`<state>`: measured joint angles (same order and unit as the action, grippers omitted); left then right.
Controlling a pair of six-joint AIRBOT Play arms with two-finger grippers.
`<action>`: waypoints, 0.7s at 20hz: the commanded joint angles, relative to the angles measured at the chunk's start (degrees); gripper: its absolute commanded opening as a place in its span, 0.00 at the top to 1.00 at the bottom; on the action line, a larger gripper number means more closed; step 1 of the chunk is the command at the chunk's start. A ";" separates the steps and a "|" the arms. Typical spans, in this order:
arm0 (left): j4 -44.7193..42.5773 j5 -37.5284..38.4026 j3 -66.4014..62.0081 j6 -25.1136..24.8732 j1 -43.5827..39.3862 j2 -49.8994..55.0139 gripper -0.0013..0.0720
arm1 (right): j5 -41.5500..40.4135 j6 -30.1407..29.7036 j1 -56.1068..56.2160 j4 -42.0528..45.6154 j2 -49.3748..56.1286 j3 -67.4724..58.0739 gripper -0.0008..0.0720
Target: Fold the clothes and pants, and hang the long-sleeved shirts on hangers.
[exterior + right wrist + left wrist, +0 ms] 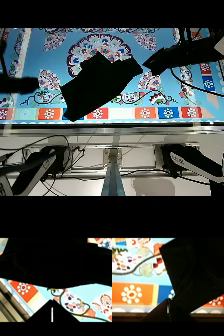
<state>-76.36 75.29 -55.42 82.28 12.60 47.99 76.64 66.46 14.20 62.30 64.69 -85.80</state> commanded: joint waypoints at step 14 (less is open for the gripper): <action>23.21 -23.80 45.77 2.03 4.28 -8.26 0.29 | -11.69 -0.17 0.24 0.92 0.02 0.15 0.95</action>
<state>-58.67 57.23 -12.64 87.61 16.82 39.77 66.19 66.26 14.37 63.11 64.69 -85.62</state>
